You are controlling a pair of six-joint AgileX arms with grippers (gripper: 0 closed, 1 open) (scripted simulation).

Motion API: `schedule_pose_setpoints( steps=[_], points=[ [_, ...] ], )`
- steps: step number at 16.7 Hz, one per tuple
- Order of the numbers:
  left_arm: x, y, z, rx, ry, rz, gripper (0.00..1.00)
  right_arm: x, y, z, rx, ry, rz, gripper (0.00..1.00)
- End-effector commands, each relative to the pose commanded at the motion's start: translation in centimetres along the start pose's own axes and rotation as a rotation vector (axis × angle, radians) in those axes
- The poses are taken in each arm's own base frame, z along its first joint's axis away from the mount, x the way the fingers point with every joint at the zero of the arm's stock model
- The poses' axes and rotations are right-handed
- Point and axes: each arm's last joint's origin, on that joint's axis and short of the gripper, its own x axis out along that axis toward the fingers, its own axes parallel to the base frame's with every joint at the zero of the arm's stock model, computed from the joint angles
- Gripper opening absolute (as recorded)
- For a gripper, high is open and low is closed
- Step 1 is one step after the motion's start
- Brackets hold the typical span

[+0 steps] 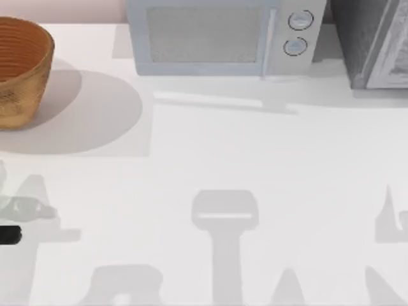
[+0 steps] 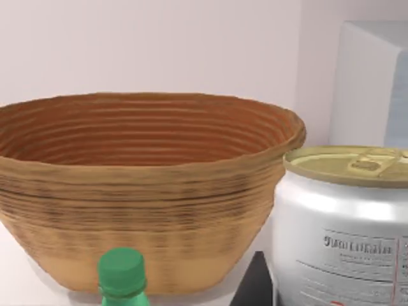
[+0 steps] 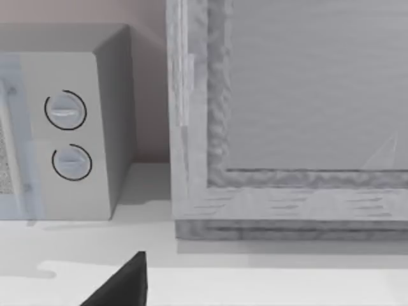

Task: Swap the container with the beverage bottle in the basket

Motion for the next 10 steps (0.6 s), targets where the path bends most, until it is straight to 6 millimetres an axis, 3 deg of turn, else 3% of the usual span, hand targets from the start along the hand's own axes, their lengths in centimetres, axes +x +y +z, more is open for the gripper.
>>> schedule_pose_setpoints(
  steps=[5,10],
  points=[
    [0.0,0.0,0.0,0.002,0.006,0.003,0.0,0.0,0.0,0.0,0.0,0.0,0.0,1.0],
    [0.7,-0.7,2.8,0.001,-0.016,-0.114,0.0,0.0,0.0,0.0,0.0,0.0,0.0,1.0]
  ],
)
